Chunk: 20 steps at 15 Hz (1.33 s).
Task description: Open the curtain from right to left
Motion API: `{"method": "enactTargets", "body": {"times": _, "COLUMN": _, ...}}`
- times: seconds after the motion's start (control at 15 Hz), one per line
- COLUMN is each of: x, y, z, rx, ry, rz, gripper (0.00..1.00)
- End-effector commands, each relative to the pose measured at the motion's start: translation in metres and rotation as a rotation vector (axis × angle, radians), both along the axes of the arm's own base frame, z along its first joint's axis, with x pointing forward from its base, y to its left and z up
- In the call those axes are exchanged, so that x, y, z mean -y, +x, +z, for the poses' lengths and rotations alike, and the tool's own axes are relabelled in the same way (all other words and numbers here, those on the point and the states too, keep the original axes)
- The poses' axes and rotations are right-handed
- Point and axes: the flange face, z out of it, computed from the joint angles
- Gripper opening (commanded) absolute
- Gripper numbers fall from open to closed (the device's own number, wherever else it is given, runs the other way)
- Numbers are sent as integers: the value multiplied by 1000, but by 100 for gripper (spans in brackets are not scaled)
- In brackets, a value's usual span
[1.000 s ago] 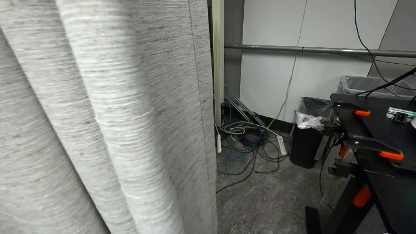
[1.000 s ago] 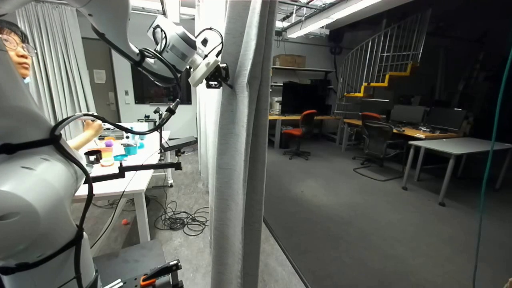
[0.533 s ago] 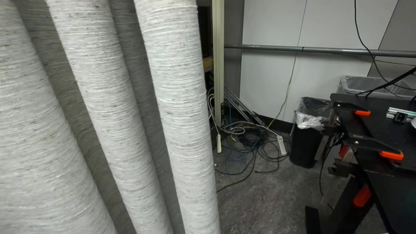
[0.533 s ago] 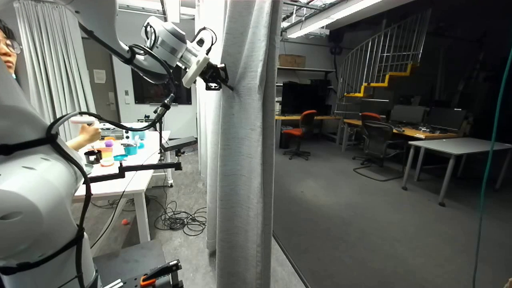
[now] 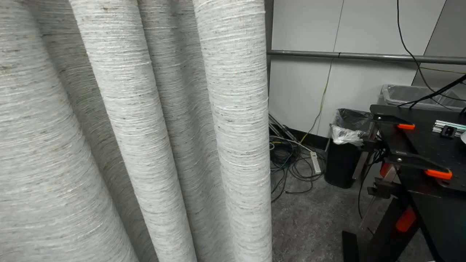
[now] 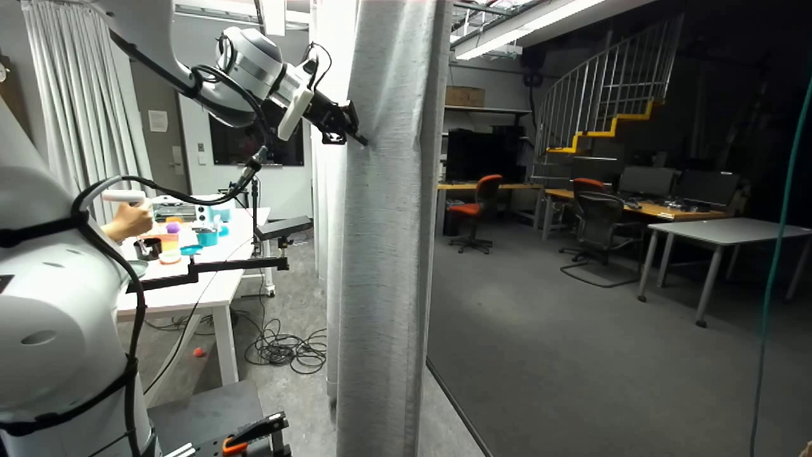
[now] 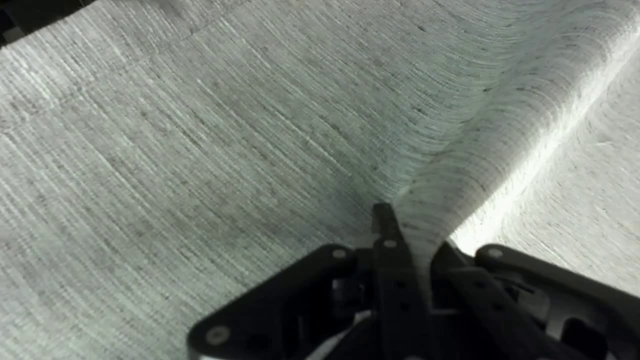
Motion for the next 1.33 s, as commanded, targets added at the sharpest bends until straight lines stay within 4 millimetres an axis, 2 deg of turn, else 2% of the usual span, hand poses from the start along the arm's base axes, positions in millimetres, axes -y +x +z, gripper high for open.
{"method": "enactTargets", "body": {"times": 0.0, "x": -15, "y": -18, "z": -69, "rx": -126, "ry": 22, "rz": -63, "gripper": 0}}
{"method": "enactTargets", "body": {"times": 0.07, "x": -1, "y": -3, "z": 0, "rx": 1, "ry": 18, "rz": -41, "gripper": 2}}
{"method": "enactTargets", "body": {"times": 1.27, "x": -1, "y": -5, "z": 0, "rx": 4, "ry": 31, "rz": -60, "gripper": 2}}
